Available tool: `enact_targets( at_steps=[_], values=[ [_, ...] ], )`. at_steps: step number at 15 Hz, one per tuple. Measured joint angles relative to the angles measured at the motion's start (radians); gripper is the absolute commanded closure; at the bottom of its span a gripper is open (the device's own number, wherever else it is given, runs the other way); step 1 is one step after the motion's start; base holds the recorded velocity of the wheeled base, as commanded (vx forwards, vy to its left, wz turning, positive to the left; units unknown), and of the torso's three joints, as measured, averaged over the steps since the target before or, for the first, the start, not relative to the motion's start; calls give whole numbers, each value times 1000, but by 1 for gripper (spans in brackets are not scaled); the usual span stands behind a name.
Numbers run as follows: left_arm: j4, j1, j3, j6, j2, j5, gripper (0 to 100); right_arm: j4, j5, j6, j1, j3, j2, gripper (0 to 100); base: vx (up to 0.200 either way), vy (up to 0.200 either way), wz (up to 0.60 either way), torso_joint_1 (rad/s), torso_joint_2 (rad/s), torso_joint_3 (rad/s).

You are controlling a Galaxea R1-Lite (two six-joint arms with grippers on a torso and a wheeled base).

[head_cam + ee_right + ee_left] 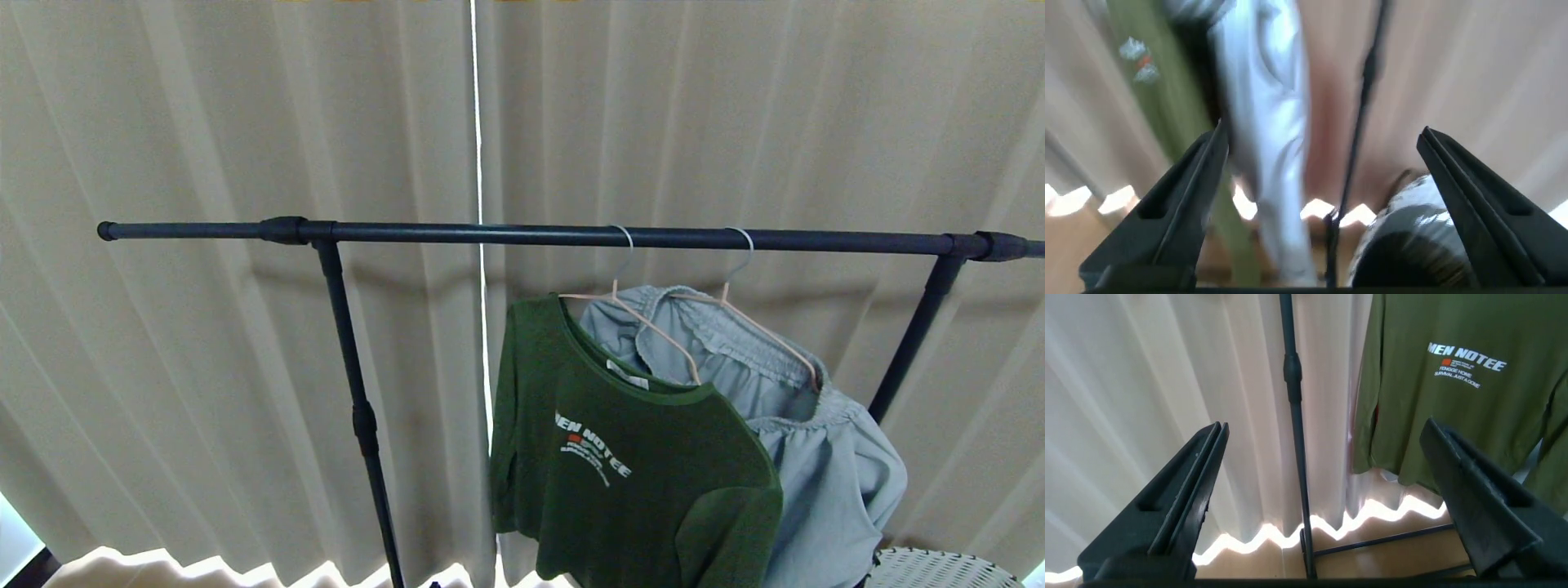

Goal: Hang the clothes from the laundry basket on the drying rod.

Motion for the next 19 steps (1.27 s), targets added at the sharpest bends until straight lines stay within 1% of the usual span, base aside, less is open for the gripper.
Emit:
enact_targets(
  at_steps=[1, 2, 4, 5, 6, 11, 19],
  values=[
    [0, 0, 0, 0, 0, 0, 0, -45, 0, -5, -4, 20, -14, 0, 0, 0, 0, 0, 0, 0],
    [0, -1, 0, 0, 0, 0, 0, -45, 3, -15, -5, 33, -22, 0, 0, 0, 0, 0, 0, 0],
    [0, 0, 0, 0, 0, 0, 0, -48, 49, -34, -6, 40, -32, 0, 0, 0, 0, 0, 0, 0],
    [0, 0, 0, 0, 0, 0, 0, -50, 87, -37, -6, 43, -34, 0, 0, 0, 0, 0, 0, 0],
    [0, -1, 0, 0, 0, 0, 0, -53, 92, -35, -6, 44, -34, 0, 0, 0, 0, 0, 0, 0],
    [0, 0, -1, 0, 0, 0, 0, -48, 96, -56, -6, 46, -35, 0, 0, 0, 0, 0, 0, 0],
    [0, 0, 0, 0, 0, 0, 0, -50, 94, -42, -6, 47, -35, 0, 0, 0, 0, 0, 0, 0]
  ],
)
